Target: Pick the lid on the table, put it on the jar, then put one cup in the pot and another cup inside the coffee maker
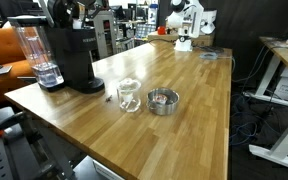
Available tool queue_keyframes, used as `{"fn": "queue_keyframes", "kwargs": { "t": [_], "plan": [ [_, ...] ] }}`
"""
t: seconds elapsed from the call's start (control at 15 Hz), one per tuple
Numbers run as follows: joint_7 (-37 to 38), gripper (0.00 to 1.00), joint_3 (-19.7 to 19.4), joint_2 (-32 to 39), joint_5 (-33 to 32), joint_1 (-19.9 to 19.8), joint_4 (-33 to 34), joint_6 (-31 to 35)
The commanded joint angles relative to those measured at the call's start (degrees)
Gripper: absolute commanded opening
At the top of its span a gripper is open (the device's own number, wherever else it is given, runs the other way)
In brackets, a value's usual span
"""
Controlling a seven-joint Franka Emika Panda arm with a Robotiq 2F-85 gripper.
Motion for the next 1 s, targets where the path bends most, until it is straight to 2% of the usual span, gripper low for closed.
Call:
{"fn": "queue_keyframes", "kwargs": {
  "t": [0.0, 0.07, 0.13, 0.47, 0.93],
  "plan": [
    [-1.2, 0.15, 0.1, 2.2, 0.1, -0.7, 2.6, -1.2],
    [-0.9, 0.51, 0.1, 2.4, 0.0, -0.7, 3.1, -1.4],
    [-0.8, 0.66, 0.1, 2.6, 0.0, -0.7, 3.3, -1.6],
    [-0.9, 0.99, 0.2, 2.7, 0.0, -0.7, 3.9, -1.7],
    [1.3, 1.00, -0.4, -0.4, -2.1, -0.6, 2.2, 0.6]
  ]
}}
